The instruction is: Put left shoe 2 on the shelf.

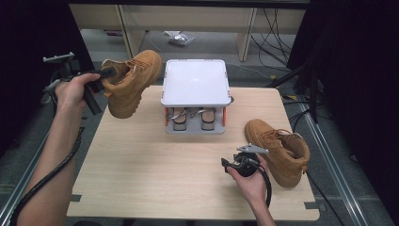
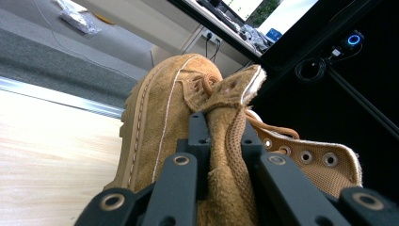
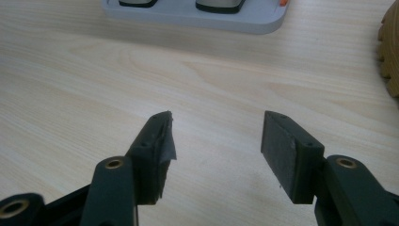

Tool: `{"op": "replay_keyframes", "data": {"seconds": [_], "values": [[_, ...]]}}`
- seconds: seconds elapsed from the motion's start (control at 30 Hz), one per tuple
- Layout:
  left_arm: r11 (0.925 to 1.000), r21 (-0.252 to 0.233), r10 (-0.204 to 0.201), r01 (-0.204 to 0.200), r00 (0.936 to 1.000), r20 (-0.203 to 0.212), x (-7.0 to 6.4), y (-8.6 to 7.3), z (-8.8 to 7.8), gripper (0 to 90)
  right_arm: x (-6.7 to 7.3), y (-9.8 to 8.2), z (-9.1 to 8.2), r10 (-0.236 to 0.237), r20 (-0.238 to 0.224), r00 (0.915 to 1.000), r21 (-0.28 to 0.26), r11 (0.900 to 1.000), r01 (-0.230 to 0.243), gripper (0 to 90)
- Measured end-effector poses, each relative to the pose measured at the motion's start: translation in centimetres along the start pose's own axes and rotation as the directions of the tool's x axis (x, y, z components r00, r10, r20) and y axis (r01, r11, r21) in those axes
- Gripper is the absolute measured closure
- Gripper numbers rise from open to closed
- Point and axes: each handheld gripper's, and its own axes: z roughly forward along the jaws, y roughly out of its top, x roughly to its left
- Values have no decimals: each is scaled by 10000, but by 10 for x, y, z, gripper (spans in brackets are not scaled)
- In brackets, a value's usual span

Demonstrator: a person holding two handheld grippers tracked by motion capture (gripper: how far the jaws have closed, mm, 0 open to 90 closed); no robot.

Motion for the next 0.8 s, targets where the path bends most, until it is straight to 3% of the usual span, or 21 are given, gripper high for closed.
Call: {"op": "replay_keyframes", "data": {"seconds": [0.07, 0.13, 0.23, 0.67, 0.77, 0.8], "values": [[10000, -7, -18, 18, 10000, -10, -2, 1, 1, 814, 0, 0, 2, 19, -153, 9999, -64, 10000, -20, 449], [10000, -12, -8, 8, 10000, 8, -3, 2, 2, 814, 0, 0, 1, -181, -14, 9998, -5, 9998, 181, 448], [10000, -63, -39, 39, 10000, 27, -6, 4, 4, 814, 3, -1, 2, 244, -73, 9997, -60, 9997, -245, 448], [10000, -6, 11, -11, 10000, 71, -15, 8, 14, 813, 3, -1, 2, 189, -22, 9998, 139, 9997, -189, 449], [10000, 0, 33, -33, 10000, 91, -17, 9, 15, 813, 1, -1, 2, -114, 24, 9999, 75, 9999, 113, 449], [10000, 14, 36, -36, 9999, 112, -18, 9, 17, 812, 3, -2, 2, 159, -71, 9998, 149, 9998, -158, 449]]}}
